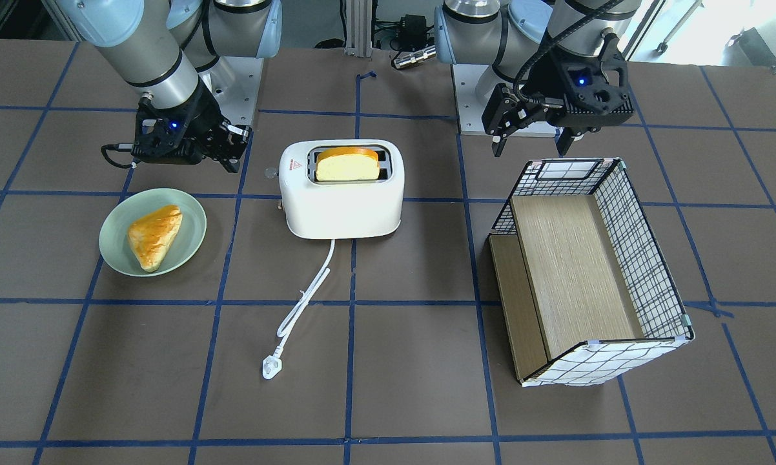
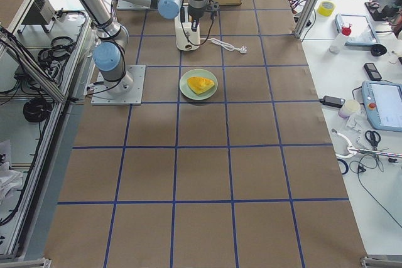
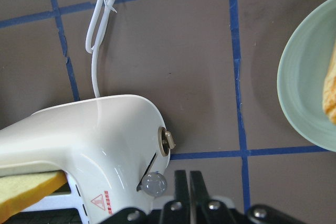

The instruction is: Press toaster with right arm

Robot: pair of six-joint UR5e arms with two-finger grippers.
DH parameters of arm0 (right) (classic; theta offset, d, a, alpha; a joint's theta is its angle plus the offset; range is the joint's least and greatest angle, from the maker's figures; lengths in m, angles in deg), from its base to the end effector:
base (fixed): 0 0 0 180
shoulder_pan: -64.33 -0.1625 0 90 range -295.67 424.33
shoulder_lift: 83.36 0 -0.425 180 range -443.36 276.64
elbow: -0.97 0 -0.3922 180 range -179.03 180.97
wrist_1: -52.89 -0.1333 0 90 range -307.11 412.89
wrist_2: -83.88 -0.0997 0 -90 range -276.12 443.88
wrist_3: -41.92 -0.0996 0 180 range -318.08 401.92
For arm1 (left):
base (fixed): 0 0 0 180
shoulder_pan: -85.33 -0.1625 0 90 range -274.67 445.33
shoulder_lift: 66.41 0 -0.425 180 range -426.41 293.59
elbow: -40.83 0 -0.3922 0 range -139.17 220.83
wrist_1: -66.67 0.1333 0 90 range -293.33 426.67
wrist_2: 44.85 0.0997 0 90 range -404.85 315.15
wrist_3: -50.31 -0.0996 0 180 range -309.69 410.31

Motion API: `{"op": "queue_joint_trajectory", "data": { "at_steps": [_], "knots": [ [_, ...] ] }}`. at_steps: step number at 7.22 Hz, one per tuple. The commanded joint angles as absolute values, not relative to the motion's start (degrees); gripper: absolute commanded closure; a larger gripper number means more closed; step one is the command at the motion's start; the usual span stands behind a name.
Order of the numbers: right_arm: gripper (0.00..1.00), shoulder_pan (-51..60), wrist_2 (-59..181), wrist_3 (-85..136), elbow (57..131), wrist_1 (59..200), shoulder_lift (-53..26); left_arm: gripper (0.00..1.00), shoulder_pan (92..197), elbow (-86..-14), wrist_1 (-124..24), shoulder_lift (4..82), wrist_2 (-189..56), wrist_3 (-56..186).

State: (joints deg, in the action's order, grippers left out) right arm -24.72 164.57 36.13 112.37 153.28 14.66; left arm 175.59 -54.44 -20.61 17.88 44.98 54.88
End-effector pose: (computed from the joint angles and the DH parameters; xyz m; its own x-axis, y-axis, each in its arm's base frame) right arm 0.1425 -0.4191 0.3892 -0.9798 0.1254 -0.1555 0.1160 0.9909 0.0682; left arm -0.1357 -0.4543 0.4945 -0.9972 -0.0749 0.0073 -0.0752 0.9957 -0.0547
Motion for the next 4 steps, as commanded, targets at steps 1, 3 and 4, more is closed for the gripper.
{"op": "queue_joint_trajectory", "data": {
  "at_steps": [1, 3, 4],
  "knots": [
    [0.0, -24.8, 168.0, 40.5, 105.6, 152.5, 14.6, 0.0, 175.6, -54.4, -20.6, 17.9, 45.0, 54.9],
    [0.0, -24.9, 171.7, 45.7, 99.6, 148.3, 13.7, 0.0, 175.6, -54.4, -20.6, 17.9, 45.0, 54.9],
    [0.0, -24.9, 173.3, 49.1, 97.1, 146.8, 12.2, 0.0, 175.6, -54.4, -20.6, 17.9, 45.0, 54.9]
  ]
}}
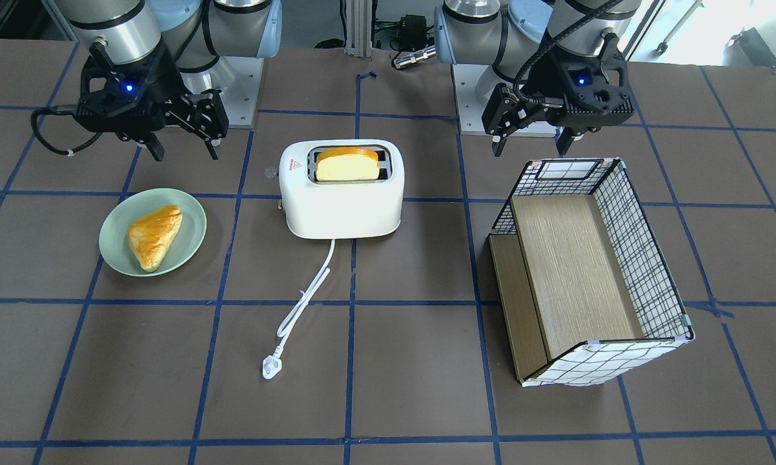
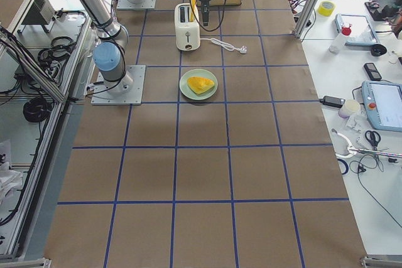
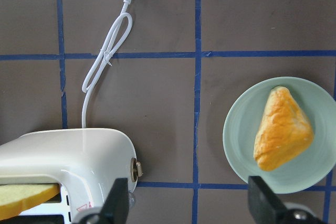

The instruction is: Press toaster with right arm

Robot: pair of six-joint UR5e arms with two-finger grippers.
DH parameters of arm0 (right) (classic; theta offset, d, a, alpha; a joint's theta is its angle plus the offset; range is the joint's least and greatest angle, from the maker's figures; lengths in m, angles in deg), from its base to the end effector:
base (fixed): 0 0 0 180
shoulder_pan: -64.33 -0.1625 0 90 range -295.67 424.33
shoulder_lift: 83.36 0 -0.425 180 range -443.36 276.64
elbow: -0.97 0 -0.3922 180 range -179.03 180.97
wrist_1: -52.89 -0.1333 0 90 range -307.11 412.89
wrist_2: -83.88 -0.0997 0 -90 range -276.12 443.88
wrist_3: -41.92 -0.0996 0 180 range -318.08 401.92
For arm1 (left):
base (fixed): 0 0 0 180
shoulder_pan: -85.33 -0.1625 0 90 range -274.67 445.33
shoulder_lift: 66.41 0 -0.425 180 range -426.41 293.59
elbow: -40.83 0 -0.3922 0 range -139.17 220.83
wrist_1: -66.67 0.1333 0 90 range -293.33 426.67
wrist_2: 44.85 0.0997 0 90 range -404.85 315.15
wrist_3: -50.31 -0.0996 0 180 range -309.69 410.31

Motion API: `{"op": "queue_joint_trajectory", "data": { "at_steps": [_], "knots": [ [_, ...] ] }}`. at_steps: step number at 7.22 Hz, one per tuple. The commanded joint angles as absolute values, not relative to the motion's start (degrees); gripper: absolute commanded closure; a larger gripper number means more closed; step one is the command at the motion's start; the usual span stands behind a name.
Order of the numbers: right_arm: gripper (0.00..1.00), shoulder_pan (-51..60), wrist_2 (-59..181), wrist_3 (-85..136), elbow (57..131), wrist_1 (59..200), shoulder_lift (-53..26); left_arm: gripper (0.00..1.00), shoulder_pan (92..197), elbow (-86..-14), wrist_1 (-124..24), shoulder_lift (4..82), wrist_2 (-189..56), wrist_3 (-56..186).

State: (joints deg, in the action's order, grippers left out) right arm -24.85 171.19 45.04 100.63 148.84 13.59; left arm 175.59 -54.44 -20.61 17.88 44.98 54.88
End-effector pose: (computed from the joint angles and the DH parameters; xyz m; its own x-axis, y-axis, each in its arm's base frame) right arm 0.1316 -0.4474 0.4721 -0.9981 -0.0427 -0.0437 -0.0401 0.9975 -0.0590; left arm -0.1357 -0.4543 0.4945 -0.9972 -0.0749 0.0073 -0.0752 0.9957 -0.0547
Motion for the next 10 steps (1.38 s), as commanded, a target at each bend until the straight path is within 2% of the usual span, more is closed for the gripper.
{"op": "queue_joint_trajectory", "data": {
  "at_steps": [1, 5, 10],
  "knots": [
    [0.0, -25.0, 173.4, 49.6, 95.3, 146.4, 11.4, 0.0, 175.6, -54.4, -20.6, 17.9, 45.0, 54.9],
    [0.0, -25.8, 175.7, 52.9, 87.4, 141.3, 6.7, 0.0, 175.6, -54.4, -20.6, 17.9, 45.0, 54.9],
    [0.0, -25.8, 175.6, 46.3, 87.4, 141.1, 6.4, 0.0, 175.6, -54.4, -20.6, 17.9, 45.0, 54.9]
  ]
}}
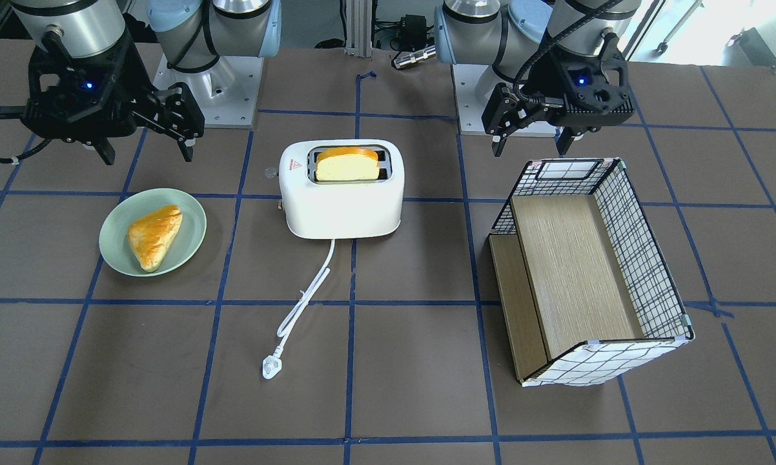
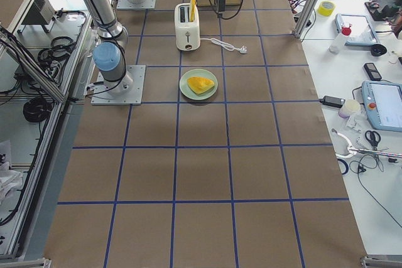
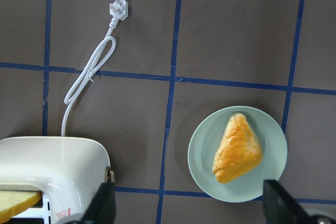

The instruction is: Press toaster with right arm

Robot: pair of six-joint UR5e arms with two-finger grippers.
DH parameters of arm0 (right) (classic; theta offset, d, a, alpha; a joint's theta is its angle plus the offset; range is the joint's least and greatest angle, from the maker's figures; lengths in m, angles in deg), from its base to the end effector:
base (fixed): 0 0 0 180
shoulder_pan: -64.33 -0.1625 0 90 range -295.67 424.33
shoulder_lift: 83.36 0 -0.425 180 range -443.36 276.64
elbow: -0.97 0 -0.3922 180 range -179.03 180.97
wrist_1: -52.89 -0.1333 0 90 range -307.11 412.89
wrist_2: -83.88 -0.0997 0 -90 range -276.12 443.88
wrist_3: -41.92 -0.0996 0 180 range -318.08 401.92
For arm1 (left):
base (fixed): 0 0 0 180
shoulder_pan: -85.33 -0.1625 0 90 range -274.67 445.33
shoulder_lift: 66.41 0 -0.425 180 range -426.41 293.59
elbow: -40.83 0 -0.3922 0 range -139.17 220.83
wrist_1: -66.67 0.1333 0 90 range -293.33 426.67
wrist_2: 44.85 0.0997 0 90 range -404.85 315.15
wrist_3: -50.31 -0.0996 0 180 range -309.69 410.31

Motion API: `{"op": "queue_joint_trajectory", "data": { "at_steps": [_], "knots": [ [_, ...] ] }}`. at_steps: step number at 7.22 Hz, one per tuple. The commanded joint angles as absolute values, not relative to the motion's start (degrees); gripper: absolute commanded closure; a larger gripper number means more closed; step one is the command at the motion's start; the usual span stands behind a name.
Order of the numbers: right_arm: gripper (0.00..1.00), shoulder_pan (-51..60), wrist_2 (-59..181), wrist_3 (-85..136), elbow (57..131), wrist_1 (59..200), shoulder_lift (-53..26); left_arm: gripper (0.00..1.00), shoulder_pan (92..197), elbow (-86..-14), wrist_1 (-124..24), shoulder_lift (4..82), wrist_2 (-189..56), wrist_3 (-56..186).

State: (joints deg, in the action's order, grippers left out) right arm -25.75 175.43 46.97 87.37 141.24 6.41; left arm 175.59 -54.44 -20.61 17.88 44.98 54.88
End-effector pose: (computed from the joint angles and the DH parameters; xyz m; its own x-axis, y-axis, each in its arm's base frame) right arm 0.1313 -0.4957 0.5140 -0.9956 -0.0886 0.0296 -0.0894 0.9956 -0.0275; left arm -0.1357 -0.4543 0.4945 -0.9972 -0.0749 0.0073 -0.0752 0.9957 -0.0547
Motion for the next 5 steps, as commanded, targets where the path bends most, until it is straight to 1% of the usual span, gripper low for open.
{"op": "queue_joint_trajectory", "data": {
  "at_steps": [1, 5],
  "knots": [
    [0.0, -25.8, 175.6, 46.3, 87.5, 141.1, 6.4, 0.0, 175.6, -54.4, -20.6, 17.9, 45.0, 54.9],
    [0.0, -25.8, 175.8, 46.3, 87.8, 141.3, 6.4, 0.0, 175.6, -54.4, -20.6, 17.9, 45.0, 54.9]
  ]
}}
